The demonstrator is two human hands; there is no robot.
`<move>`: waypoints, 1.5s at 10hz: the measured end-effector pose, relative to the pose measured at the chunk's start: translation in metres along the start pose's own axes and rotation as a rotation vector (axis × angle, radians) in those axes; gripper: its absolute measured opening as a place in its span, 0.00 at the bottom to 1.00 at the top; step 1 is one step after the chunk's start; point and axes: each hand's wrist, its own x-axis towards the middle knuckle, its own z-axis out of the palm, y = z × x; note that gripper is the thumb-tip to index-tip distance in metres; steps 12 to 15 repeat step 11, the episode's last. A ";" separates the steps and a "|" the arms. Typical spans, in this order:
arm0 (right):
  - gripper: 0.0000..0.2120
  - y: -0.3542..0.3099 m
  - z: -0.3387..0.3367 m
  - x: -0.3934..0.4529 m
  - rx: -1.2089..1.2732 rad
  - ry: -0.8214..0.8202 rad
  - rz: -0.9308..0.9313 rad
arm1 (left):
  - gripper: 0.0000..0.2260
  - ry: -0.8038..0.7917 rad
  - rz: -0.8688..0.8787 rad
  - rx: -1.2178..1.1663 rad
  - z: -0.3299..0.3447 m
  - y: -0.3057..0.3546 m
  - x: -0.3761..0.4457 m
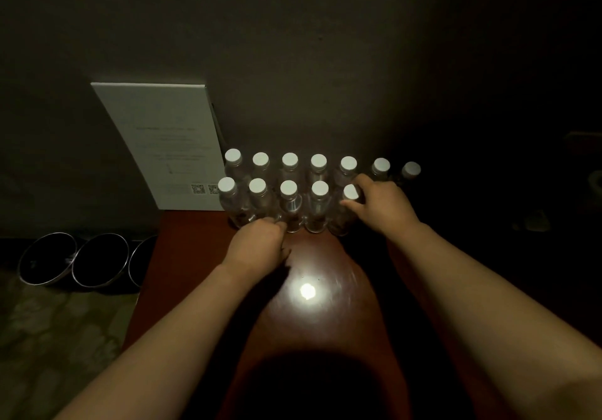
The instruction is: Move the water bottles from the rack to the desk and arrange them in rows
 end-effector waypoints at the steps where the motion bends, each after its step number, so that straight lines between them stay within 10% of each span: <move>1: 0.21 -0.001 -0.001 0.000 -0.001 -0.004 0.014 | 0.19 0.008 0.004 0.001 0.001 0.000 -0.002; 15: 0.28 -0.030 -0.018 -0.011 -0.141 0.023 0.072 | 0.17 0.103 -0.022 -0.027 -0.026 -0.010 -0.027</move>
